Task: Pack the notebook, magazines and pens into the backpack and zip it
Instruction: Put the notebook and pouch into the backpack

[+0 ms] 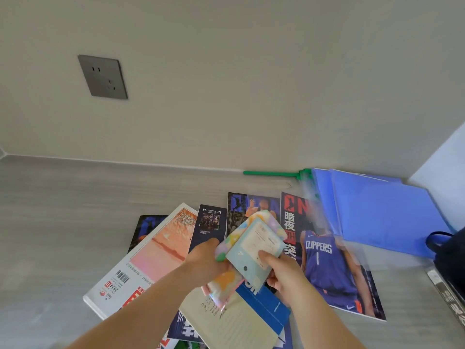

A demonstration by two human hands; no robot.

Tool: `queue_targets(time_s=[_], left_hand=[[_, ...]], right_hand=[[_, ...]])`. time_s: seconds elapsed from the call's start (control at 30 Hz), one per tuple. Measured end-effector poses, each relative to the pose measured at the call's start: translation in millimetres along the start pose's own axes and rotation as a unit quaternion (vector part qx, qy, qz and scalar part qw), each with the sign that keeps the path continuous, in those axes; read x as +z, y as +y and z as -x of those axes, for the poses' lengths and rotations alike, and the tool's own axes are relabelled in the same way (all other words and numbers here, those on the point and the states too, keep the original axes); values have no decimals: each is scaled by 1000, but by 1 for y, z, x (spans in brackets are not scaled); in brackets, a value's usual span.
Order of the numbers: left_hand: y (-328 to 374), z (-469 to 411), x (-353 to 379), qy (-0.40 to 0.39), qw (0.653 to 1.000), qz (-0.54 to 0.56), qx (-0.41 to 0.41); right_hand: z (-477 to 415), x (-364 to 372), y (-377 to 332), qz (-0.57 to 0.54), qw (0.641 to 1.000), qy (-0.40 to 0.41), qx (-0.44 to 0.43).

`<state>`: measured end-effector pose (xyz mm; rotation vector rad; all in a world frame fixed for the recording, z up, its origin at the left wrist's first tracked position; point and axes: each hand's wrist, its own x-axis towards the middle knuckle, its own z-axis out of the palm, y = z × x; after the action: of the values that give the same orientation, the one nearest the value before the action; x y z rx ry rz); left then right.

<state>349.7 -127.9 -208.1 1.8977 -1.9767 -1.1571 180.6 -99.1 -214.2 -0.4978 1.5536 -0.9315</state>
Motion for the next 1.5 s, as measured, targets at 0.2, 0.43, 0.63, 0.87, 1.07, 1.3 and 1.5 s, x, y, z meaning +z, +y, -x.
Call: queue_targets(time_s=[0.2,0.43,0.63,0.87,1.07,1.3,1.5], left_hand=[[-1,19,3,-42,981,188,20],[-10,50,15,-54,976,205,45],[-20,54,12,29,985,171,-17],[-33,73,9,101,992,32,-73],[-29,79,19,86,994,33,-53],[-30,77,24,74,991,110,-13],[-43,82,16,193,965,179,4]], right_hand=[[6,1,-1,-115,988,-90,-45],[12,-8,-6,-21,997,-49,-64],[20,5,-2,187,975,-76,-89],[23,13,-3,320,937,-91,-107],[22,11,-4,309,940,-134,-48],[22,21,-6,262,944,-201,-16],[22,26,-7,234,940,-246,-29]])
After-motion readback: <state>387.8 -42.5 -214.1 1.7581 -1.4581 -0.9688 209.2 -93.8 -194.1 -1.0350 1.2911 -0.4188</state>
